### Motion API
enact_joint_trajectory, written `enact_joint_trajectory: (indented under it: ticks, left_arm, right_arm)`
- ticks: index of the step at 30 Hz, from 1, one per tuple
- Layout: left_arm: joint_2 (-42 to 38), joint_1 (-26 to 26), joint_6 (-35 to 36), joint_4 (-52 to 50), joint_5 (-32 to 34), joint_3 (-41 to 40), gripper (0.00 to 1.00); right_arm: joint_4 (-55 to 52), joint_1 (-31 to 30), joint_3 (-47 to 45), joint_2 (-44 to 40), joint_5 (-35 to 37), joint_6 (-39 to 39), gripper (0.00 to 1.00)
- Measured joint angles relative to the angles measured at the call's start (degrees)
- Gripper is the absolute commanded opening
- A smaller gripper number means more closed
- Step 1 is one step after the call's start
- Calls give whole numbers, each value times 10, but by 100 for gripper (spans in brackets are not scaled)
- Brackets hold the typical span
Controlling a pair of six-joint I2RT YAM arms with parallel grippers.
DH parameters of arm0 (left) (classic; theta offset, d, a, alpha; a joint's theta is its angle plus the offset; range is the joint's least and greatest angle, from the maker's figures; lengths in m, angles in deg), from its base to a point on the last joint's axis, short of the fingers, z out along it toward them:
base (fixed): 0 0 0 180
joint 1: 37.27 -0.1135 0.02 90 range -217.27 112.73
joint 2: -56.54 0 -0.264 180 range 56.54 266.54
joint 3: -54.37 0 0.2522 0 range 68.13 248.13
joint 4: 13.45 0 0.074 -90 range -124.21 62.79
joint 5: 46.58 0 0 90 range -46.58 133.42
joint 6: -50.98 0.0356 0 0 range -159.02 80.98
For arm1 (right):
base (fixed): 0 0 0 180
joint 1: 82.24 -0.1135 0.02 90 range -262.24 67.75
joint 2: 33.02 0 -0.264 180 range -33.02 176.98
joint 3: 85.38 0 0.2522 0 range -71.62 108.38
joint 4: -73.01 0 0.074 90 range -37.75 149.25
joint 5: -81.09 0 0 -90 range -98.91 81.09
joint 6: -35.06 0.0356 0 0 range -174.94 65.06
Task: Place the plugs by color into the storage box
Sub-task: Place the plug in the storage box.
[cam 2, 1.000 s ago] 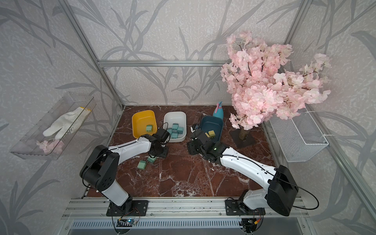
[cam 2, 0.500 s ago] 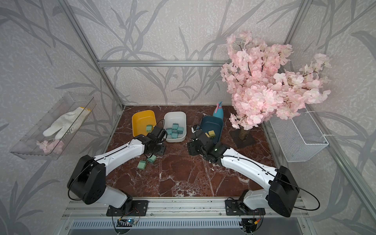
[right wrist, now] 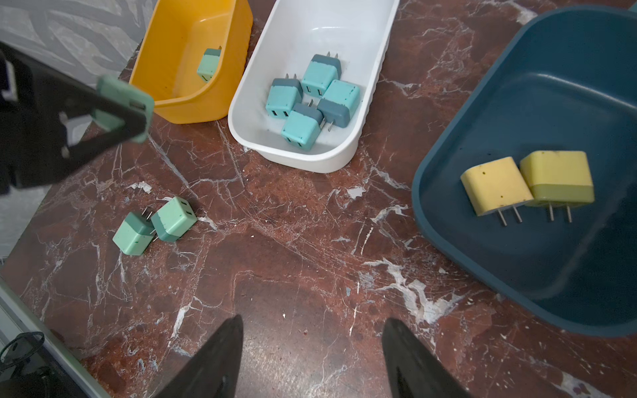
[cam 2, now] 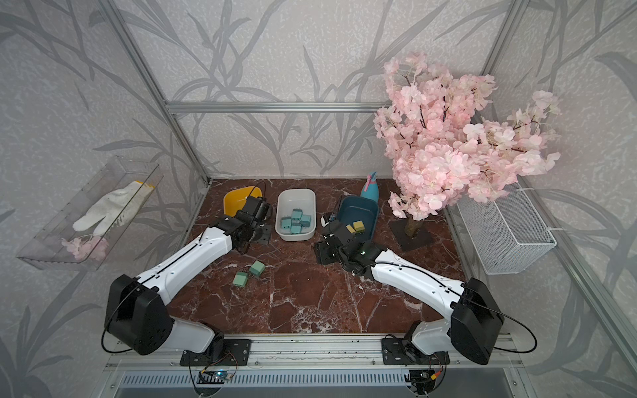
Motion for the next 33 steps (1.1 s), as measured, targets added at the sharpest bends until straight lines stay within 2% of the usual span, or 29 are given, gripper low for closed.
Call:
enact_joint_trajectory:
  ticks: [7, 17, 23, 28, 33]
  left_arm:
    - [109, -94, 21, 2, -9, 111, 49]
    - [300, -181, 30, -2, -32, 253, 49]
    - [356, -210, 35, -8, -38, 296, 49]
    - [396, -211, 37, -19, -39, 334, 51]
    - [417, -211, 36, -28, -48, 348, 60]
  right_arm:
    - [4, 0, 14, 18, -11, -2, 69]
    - [26, 0, 43, 76, -43, -11, 69]
    - [36, 0, 43, 103, -65, -11, 69]
    - [42, 0, 47, 122, -82, -10, 69]
    - [48, 0, 60, 136, -93, -11, 69]
